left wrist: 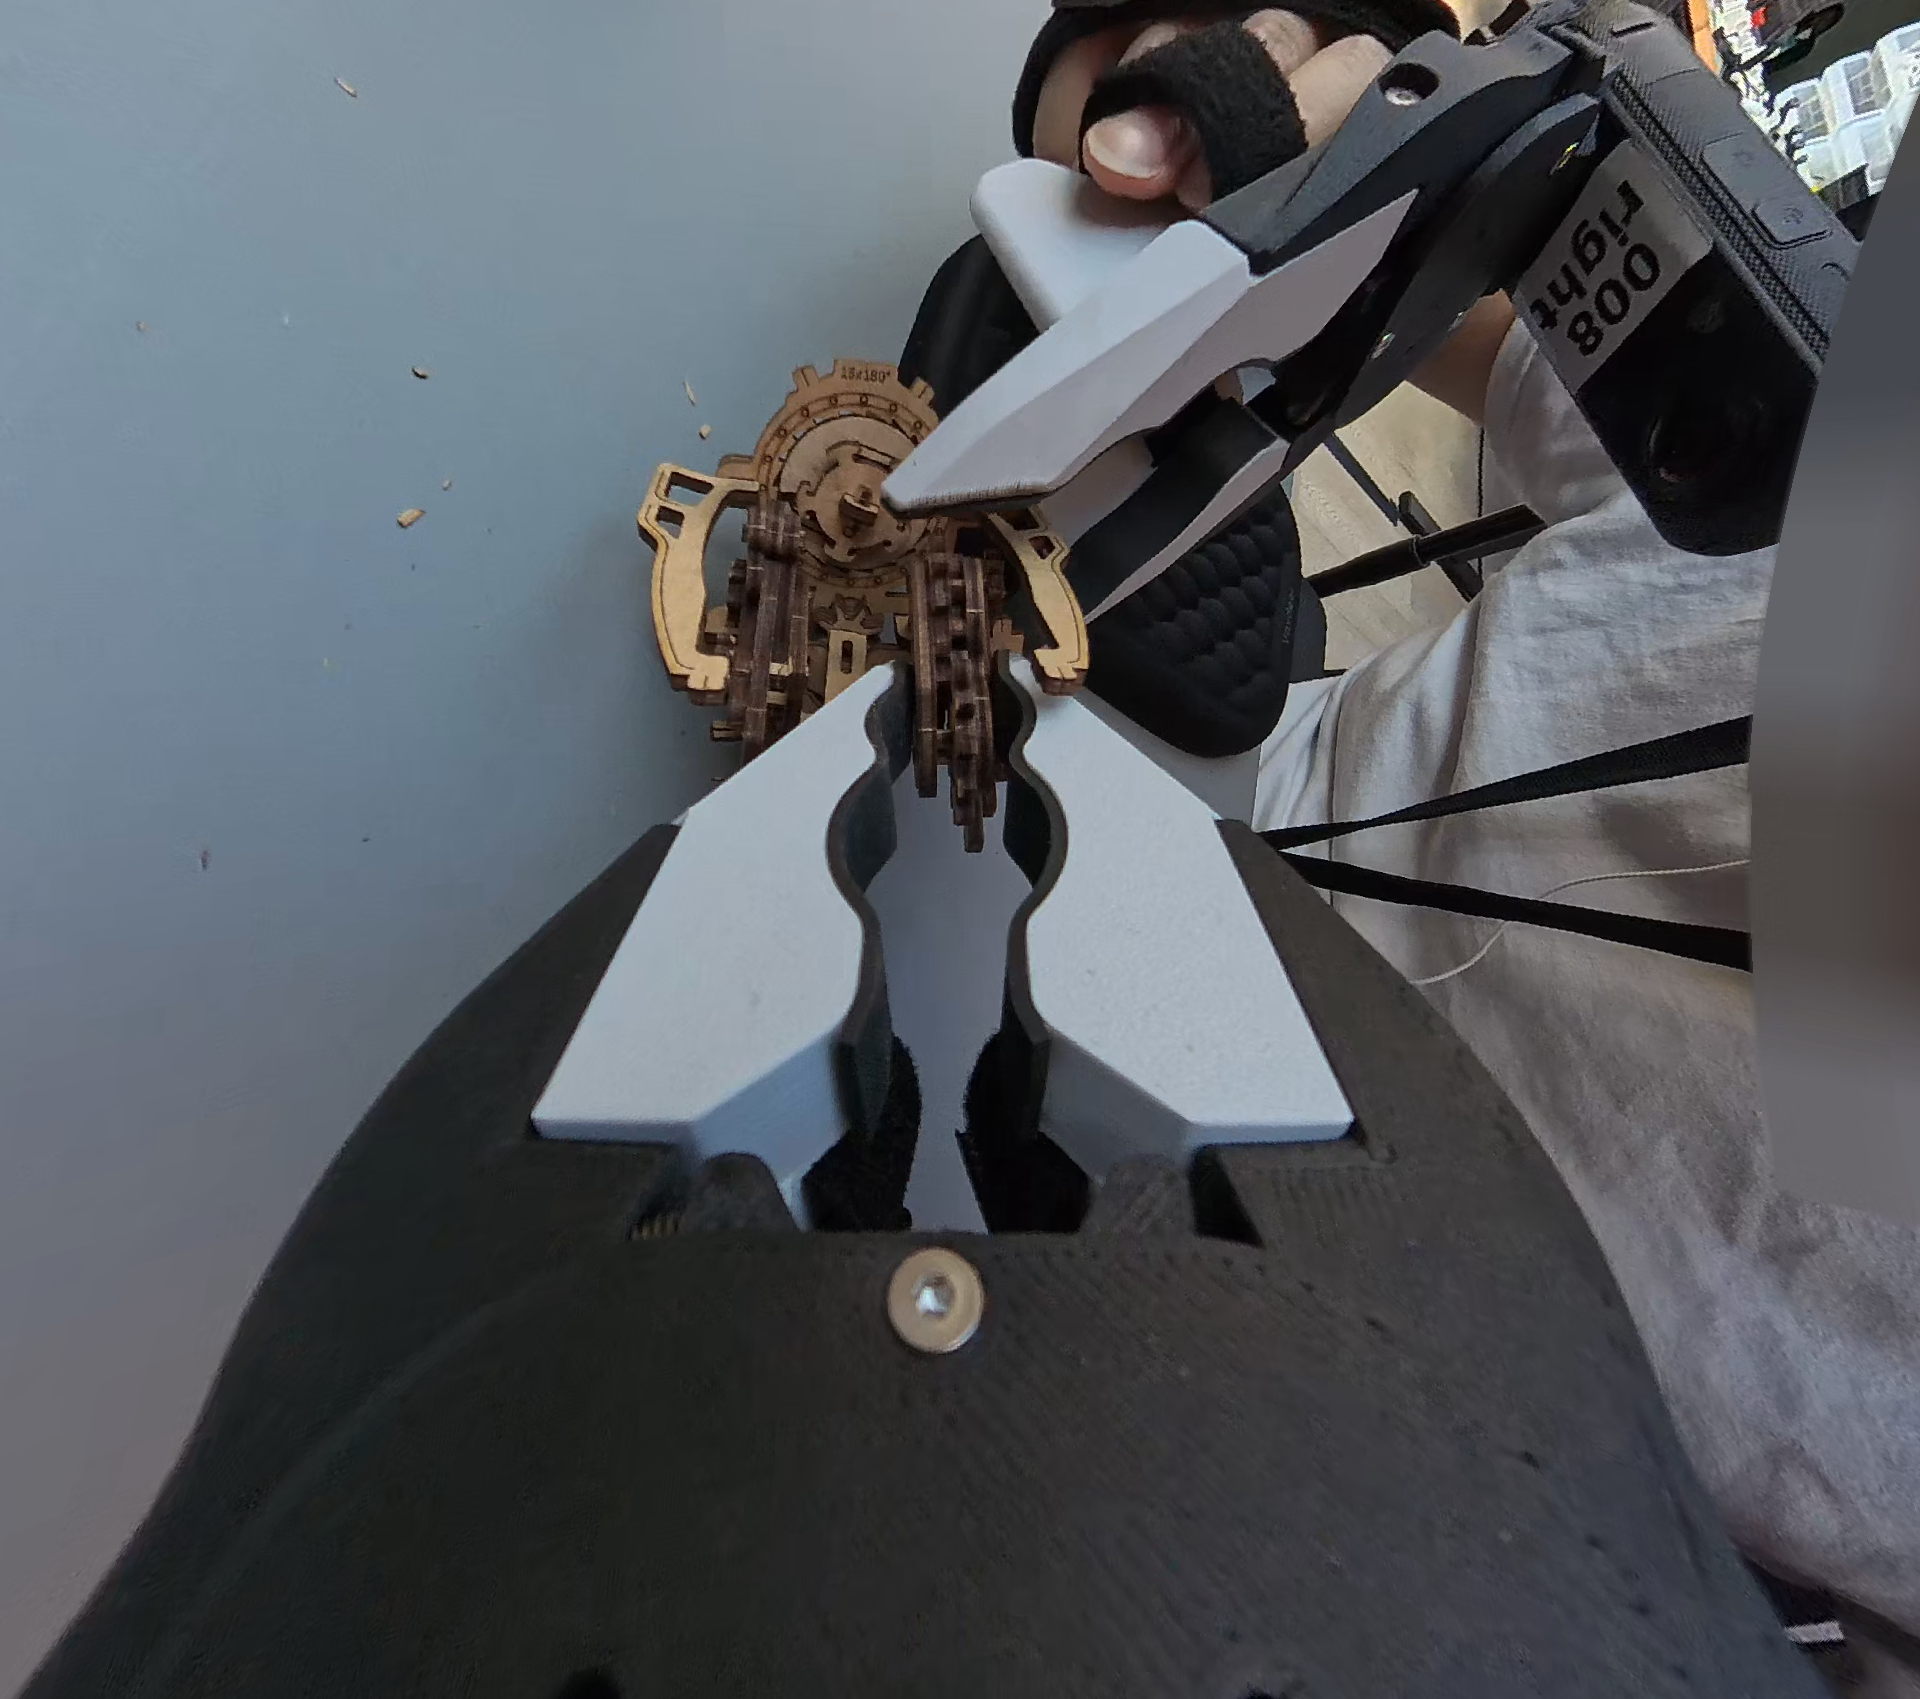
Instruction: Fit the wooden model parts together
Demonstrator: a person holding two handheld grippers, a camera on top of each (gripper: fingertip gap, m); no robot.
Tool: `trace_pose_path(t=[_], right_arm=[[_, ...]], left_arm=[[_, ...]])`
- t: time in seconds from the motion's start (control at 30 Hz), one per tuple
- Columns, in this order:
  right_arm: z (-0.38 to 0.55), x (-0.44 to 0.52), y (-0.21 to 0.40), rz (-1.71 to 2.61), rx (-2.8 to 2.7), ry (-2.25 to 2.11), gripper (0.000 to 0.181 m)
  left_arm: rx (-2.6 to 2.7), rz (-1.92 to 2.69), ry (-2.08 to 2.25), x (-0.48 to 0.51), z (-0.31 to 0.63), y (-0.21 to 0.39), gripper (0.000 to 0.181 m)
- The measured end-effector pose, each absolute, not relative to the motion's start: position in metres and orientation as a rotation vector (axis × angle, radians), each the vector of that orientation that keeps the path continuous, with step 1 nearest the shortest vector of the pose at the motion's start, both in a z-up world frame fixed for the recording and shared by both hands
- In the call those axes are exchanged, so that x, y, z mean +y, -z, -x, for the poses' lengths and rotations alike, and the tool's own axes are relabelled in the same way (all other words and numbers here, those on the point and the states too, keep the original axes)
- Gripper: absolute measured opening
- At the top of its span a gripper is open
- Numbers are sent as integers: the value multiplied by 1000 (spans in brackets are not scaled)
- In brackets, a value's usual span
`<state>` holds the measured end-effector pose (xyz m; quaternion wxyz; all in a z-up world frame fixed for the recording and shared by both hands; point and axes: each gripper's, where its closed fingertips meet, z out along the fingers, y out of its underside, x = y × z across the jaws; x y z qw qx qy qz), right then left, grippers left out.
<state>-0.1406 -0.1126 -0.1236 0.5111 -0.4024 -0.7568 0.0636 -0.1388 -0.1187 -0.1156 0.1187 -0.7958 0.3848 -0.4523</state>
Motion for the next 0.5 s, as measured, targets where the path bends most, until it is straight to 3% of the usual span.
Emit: trace_pose_path(t=[0.2,0.5], right_arm=[[145,-114,122,960,-1794,-189,54],[126,-127,120,1042,-1754,-299,58]], left_arm=[[1173,2320,1290,-122,138,116,13],[1222,2291,1248,-123,139,117,13]])
